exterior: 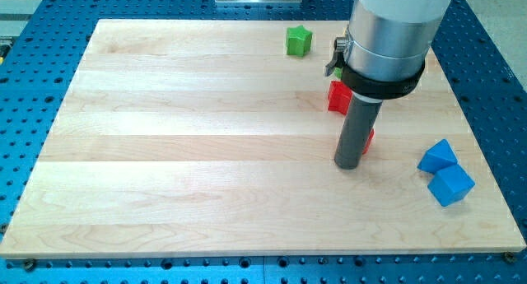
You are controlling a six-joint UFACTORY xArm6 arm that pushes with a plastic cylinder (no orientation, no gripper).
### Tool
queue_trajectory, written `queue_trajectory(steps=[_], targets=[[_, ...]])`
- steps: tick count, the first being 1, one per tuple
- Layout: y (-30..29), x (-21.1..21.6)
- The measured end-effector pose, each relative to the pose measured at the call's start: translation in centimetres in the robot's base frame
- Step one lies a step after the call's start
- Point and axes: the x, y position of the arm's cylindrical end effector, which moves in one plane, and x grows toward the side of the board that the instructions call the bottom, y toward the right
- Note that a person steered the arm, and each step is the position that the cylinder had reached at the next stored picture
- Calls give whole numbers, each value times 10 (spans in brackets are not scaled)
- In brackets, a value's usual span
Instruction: Separate the blue blocks
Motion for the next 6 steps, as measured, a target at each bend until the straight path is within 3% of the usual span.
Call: queue_trajectory(steps=[1,2,4,5,6], targets=[[-6,29],[32,27],[136,-43],[221,-20],[188,13]])
